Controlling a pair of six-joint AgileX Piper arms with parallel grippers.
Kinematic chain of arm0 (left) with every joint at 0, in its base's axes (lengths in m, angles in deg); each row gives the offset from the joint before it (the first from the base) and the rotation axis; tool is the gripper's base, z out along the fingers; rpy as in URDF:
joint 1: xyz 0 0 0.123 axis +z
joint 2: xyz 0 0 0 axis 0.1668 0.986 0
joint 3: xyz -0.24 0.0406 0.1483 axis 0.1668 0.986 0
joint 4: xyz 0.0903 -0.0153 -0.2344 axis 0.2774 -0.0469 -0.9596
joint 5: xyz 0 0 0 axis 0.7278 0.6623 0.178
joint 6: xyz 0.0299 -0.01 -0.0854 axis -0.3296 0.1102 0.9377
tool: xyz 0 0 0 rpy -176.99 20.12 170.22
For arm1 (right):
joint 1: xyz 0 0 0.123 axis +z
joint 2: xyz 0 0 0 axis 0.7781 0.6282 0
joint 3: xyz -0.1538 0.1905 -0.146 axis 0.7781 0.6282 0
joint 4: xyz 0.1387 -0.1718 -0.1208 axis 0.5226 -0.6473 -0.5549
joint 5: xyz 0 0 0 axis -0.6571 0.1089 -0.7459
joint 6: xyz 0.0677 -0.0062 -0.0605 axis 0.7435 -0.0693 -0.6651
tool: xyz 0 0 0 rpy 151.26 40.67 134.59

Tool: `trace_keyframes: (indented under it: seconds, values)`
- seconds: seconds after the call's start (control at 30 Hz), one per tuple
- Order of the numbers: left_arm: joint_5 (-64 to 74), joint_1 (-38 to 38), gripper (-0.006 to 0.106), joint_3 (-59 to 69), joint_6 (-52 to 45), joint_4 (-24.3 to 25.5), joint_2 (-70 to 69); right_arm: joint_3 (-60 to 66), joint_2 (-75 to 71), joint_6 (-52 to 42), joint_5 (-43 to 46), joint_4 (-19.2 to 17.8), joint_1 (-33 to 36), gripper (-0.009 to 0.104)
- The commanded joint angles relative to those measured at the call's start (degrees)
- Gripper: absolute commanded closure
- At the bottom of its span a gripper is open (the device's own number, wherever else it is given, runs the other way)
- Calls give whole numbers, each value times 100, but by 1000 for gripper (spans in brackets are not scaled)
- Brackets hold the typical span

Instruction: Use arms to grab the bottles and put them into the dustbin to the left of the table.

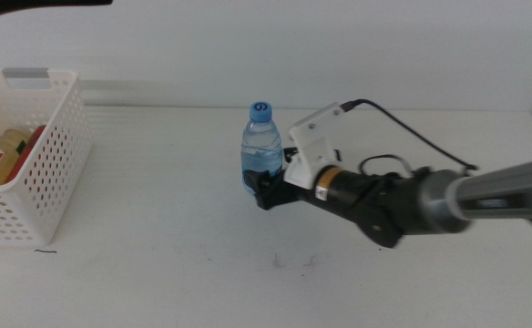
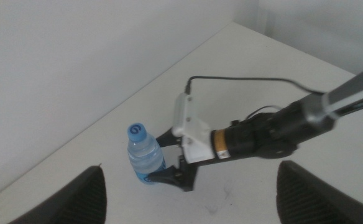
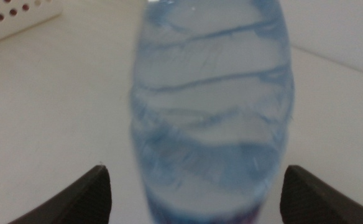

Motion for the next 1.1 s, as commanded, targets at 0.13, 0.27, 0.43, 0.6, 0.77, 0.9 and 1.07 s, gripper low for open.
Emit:
trace_keyframes:
  seconds: [0.13, 0.27, 0.43, 0.6, 0.77, 0.9, 1.07]
  values:
    - [-34, -7, 7, 31, 5, -49, 5, 1117, -1906, 321, -1300, -46, 24, 13]
    - [-34, -7, 7, 31, 5, 1, 5, 1546, -3665, 332, -3086, 207, 34, 13]
    - [-34, -7, 7, 31, 5, 1, 5, 1546, -5889, -350, -4773, 457, 34, 13]
    - [-34, -7, 7, 31, 5, 1, 5, 1546, -7030, -360, -5206, 465, 34, 13]
    - [-34, -7, 7, 31, 5, 1, 5, 1546, -7199, -83, -5166, 465, 34, 13]
    - [-34, -7, 7, 31, 5, 1, 5, 1546, -7163, -61, -5166, 465, 34, 13]
    - [-34, -7, 7, 31, -53, 208, 5, 1546, -7174, -61, -5166, 465, 34, 13]
